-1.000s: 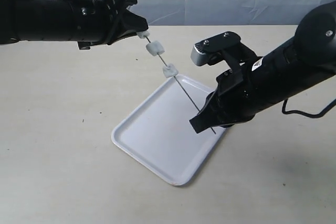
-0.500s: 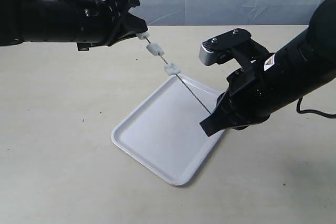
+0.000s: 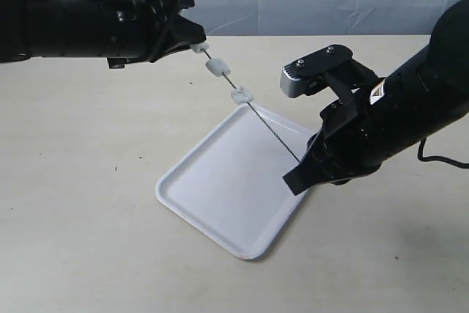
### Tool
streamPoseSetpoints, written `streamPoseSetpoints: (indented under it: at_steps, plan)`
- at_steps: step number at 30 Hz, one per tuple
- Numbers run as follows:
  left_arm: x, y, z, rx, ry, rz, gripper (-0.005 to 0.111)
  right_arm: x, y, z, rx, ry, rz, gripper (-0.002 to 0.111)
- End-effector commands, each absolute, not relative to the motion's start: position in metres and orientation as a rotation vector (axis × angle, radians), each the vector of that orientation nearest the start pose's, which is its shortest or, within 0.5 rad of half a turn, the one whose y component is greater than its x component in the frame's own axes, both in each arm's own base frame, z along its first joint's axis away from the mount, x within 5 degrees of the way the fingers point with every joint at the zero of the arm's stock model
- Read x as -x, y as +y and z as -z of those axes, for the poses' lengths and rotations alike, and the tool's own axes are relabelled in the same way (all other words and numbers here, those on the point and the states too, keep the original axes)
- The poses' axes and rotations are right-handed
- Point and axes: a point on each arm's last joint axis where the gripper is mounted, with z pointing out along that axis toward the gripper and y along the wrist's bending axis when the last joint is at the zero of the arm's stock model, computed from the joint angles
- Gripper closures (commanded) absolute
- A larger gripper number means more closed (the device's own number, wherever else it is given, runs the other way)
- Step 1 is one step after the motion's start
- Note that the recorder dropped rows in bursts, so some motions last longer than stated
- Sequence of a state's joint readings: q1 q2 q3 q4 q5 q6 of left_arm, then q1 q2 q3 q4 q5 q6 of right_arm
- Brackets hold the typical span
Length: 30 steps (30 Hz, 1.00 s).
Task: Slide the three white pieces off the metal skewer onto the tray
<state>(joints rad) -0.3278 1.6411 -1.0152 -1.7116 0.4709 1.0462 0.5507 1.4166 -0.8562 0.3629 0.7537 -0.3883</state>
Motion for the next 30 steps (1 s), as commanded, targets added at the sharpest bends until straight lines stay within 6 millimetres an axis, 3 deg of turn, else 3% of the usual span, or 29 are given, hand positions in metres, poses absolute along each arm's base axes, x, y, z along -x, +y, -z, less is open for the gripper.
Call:
streamPoseSetpoints:
  at_steps: [1, 4, 6, 11, 18, 30]
  plan:
    - [-0.335, -0.140, -0.258, 0.121, 2.140, 0.974, 0.107, -0.202, 0.152, -0.226, 1.066, 2.641, -0.464, 0.096]
    - [-0.335, -0.141, -0.258, 0.104, 2.145, 0.973, 0.107, -0.203, 0.154, -0.227, 1.040, 2.623, -0.495, 0.077]
    - [-0.335, -0.141, -0.257, 0.117, 2.152, 0.980, 0.107, -0.205, 0.155, -0.227, 1.026, 2.611, -0.496, 0.072]
    - [-0.335, -0.142, -0.251, 0.145, 2.195, 1.001, 0.107, -0.210, 0.157, -0.229, 1.033, 2.531, -0.483, 0.072]
    - [-0.337, -0.152, -0.240, 0.263, 2.215, 1.206, 0.107, -0.214, 0.165, -0.235, 1.112, 2.370, -0.537, 0.072]
    - [-0.333, -0.160, -0.236, 0.200, 2.232, 1.334, 0.107, -0.216, 0.166, -0.227, 1.150, 2.380, -0.528, 0.072]
